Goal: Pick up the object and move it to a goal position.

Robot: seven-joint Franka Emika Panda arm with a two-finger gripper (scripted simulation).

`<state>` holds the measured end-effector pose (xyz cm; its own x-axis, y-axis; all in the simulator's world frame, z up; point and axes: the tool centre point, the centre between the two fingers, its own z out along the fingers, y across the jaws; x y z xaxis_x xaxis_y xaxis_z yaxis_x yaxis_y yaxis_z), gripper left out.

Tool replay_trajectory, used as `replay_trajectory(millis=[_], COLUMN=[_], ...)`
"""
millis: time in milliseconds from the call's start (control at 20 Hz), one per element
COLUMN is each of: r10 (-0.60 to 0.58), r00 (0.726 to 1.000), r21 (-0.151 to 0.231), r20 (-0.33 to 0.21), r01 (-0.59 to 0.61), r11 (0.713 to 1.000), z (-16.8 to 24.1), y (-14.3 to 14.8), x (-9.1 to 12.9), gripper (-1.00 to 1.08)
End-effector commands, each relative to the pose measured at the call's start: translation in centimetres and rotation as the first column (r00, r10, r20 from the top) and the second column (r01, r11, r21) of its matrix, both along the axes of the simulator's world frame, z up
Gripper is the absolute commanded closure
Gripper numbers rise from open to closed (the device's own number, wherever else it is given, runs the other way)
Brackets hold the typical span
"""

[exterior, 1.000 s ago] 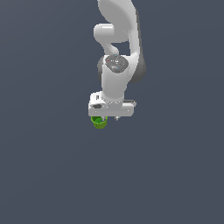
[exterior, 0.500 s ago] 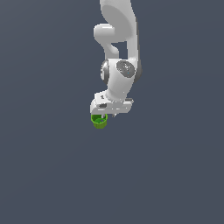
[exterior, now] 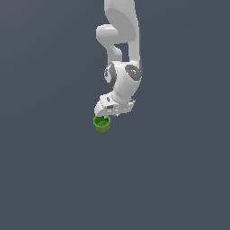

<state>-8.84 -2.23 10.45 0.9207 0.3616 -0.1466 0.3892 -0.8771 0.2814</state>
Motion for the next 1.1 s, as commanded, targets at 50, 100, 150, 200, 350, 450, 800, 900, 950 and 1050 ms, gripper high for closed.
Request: replay_trajectory(millis=[50,100,150,200,350,450,800,900,950,1050], r10=[0.023,0.026,0.028,0.029,0.025,0.026,0.029,0.029,0.029,0.029], r00=[1.000,1.000,1.000,1.000,1.000,1.000,1.000,1.000,1.000,1.000], r21=[-0.012,-0.014,-0.015,-0.015,-0.013,-0.013,-0.014,-0.014,-0.014,-0.014], r20=[-0.006,-0.007,-0.007,-0.007,-0.007,-0.007,-0.008,-0.008,-0.008,-0.008], r01=[-0.023,-0.026,-0.028,-0.029,-0.025,-0.026,-0.029,-0.029,-0.029,-0.029], r11=[1.000,1.000,0.999,0.999,1.000,1.000,0.999,0.999,0.999,0.999], z=[-0.3,-0.3,-0.3,-0.3,-0.4,-0.8,-3.0,-3.1,-3.1,-3.1], y=[-0.1,-0.1,-0.1,-0.1,-0.1,-0.2,-1.0,-1.0,-1.0,-1.0], x=[-0.5,-0.6,-0.6,-0.6,-0.5,-0.6,-0.8,-0.8,-0.8,-0.8], gripper=[-0.20,-0.20,-0.20,-0.20,-0.20,-0.20,-0.20,-0.20,1.08,1.08])
